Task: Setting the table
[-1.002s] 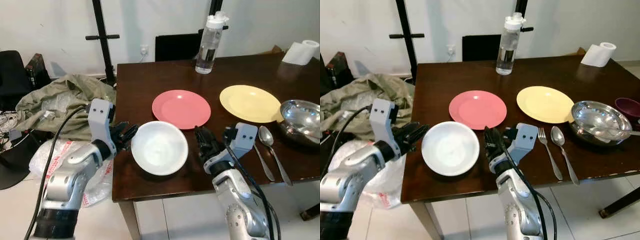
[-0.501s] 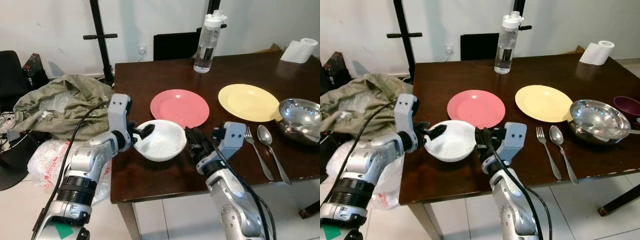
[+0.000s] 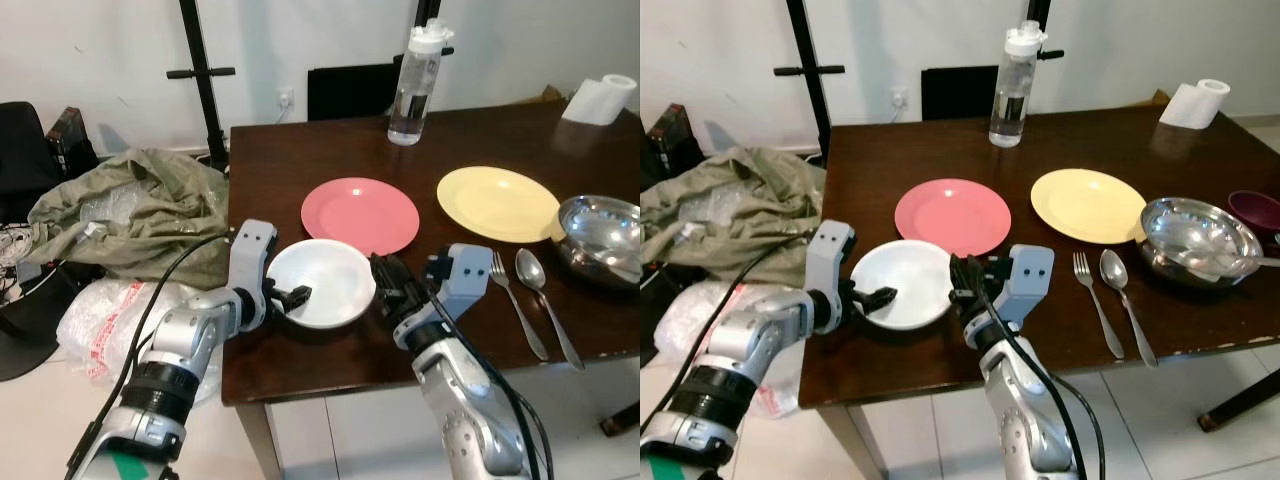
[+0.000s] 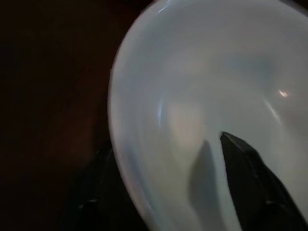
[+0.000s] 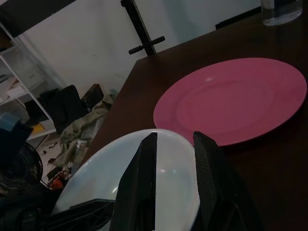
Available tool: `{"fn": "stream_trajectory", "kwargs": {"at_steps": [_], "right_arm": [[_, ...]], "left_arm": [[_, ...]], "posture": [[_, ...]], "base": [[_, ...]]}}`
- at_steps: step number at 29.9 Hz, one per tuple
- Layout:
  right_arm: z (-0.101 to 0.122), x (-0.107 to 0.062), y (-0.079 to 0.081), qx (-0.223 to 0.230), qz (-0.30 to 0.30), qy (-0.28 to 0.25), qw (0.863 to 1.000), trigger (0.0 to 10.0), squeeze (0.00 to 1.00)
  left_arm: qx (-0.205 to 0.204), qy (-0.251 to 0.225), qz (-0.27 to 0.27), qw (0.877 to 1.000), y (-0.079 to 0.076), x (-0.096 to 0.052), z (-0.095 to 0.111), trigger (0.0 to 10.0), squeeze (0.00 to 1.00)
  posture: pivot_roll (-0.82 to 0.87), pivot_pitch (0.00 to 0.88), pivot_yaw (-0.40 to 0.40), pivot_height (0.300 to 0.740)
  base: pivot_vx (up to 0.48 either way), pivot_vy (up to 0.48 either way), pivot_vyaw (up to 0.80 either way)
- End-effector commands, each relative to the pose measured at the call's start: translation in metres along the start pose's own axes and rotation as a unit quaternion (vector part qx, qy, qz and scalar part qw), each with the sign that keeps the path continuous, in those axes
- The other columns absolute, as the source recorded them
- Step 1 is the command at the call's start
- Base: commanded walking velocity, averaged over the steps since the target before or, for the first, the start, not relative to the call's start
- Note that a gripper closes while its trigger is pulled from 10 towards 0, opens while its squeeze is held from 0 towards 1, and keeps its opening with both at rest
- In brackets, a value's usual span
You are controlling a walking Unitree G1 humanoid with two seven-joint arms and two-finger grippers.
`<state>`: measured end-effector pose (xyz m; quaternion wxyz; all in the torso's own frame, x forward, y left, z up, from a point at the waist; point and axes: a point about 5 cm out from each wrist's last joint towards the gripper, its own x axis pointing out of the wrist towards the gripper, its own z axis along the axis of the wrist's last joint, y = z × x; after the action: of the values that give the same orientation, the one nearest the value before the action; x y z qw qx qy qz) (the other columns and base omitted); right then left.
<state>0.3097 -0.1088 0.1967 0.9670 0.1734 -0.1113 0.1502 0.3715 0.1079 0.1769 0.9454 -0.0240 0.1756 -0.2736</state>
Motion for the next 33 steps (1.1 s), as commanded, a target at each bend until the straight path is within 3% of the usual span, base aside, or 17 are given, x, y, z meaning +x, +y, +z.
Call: {"fn": "stream_trajectory", "kwargs": {"at_steps": [1, 13, 22, 25, 28, 29, 30, 31, 33], "right_arm": [[-0.004, -0.002, 0.001, 0.002, -0.002, 0.006, 1.000, 10.0, 0.00], [-0.004, -0.001, 0.002, -0.003, 0.004, 0.008, 1.000, 10.0, 0.00], [-0.005, -0.001, 0.007, -0.011, 0.027, 0.013, 0.999, 10.0, 0.00], [-0.005, -0.002, 0.010, -0.011, 0.039, 0.016, 0.999, 10.0, 0.00], [-0.007, -0.004, 0.014, -0.009, 0.062, 0.023, 0.998, 10.0, 0.00], [-0.007, -0.004, 0.014, -0.009, 0.062, 0.023, 0.998, 10.0, 0.00], [-0.006, -0.006, 0.016, -0.008, 0.074, 0.022, 0.997, 10.0, 0.00], [-0.006, -0.006, 0.016, -0.008, 0.074, 0.022, 0.997, 10.0, 0.00], [-0.003, -0.007, 0.018, -0.005, 0.087, 0.016, 0.996, 10.0, 0.00]], "left_arm": [[-0.003, 0.021, 0.005, 1.000, 0.002, 0.001, -0.013, 0.0, 0.00], [-0.022, 0.012, -0.001, 1.000, -0.001, 0.001, -0.013, 0.0, 0.00], [-0.005, -0.009, 0.010, 1.000, 0.000, -0.001, -0.008, 0.0, 0.00], [0.013, -0.035, 0.015, 0.999, 0.000, -0.004, -0.003, 0.0, 0.00], [0.038, -0.117, 0.033, 0.992, 0.000, -0.011, 0.017, 0.0, 0.00], [0.038, -0.117, 0.033, 0.992, 0.000, -0.011, 0.017, 0.0, 0.00], [0.083, -0.180, 0.048, 0.979, -0.002, -0.020, 0.033, 10.0, 0.00], [0.083, -0.180, 0.048, 0.979, -0.002, -0.020, 0.033, 10.0, 0.00], [0.105, -0.229, 0.054, 0.966, -0.005, -0.029, 0.046, 10.0, 0.00]], "posture": [[0.08, 0.178, 0.136, 0.740], [0.07, 0.163, 0.131, 0.740], [0.07, 0.156, 0.129, 0.740], [0.07, 0.151, 0.127, 0.740], [0.07, 0.148, 0.127, 0.740], [0.07, 0.148, 0.127, 0.740], [0.07, 0.146, 0.126, 0.740], [0.07, 0.146, 0.126, 0.740], [0.07, 0.145, 0.126, 0.740]], "base": [[0.000, 0.000, 0.00], [0.000, 0.000, 0.00], [0.000, 0.000, 0.00], [0.000, 0.000, 0.00], [0.000, 0.000, 0.00], [0.000, 0.000, 0.00], [0.000, 0.000, 0.00], [0.000, 0.000, 0.00], [0.000, 0.000, 0.00]]}}
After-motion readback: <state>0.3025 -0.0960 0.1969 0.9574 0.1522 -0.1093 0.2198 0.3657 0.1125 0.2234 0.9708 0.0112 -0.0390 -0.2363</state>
